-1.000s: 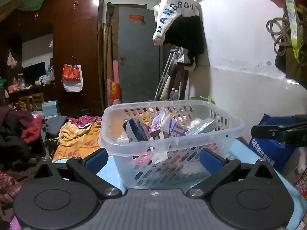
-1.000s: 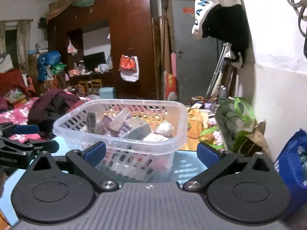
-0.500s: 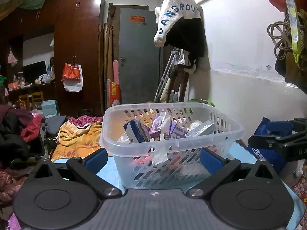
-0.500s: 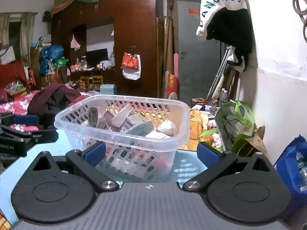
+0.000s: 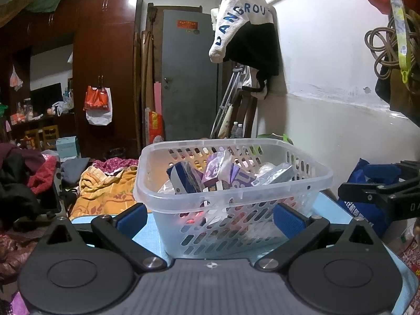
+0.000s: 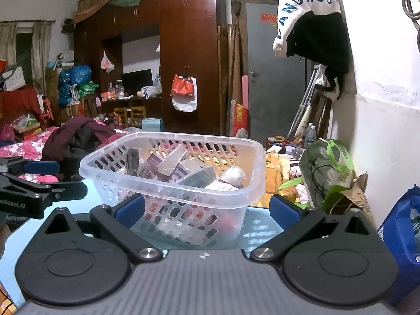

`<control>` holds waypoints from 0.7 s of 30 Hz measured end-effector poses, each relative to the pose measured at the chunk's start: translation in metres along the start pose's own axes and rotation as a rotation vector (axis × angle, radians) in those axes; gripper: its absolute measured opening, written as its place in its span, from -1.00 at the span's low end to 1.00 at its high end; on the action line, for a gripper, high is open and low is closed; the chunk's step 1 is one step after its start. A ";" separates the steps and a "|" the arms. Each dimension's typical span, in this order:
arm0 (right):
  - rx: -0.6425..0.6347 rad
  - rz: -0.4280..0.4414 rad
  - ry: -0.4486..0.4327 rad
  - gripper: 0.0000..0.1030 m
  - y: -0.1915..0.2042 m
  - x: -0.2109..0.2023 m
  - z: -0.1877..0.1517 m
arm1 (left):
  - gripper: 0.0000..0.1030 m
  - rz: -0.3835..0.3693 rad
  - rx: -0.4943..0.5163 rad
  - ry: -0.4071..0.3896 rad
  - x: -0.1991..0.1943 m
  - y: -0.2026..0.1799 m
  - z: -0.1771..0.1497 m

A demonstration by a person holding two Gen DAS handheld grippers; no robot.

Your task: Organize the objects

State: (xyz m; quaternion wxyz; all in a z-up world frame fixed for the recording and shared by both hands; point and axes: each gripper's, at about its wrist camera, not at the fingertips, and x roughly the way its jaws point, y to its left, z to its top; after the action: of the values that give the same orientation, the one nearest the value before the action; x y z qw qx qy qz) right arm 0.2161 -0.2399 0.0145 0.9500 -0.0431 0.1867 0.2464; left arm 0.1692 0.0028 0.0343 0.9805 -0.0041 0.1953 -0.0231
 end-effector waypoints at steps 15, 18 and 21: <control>0.012 0.021 -0.021 1.00 0.001 -0.005 0.000 | 1.00 -0.015 -0.007 0.009 0.001 -0.001 -0.001; 0.013 0.018 -0.021 1.00 0.001 -0.004 0.000 | 1.00 -0.016 -0.009 0.012 0.001 -0.001 -0.001; 0.013 0.016 -0.020 1.00 0.000 -0.003 -0.001 | 1.00 -0.014 -0.007 0.010 0.001 -0.002 -0.001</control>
State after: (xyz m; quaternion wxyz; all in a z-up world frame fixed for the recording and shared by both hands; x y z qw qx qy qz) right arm 0.2133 -0.2418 0.0151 0.9500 -0.0329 0.1792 0.2534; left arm 0.1695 0.0010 0.0332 0.9793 -0.0087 0.2001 -0.0295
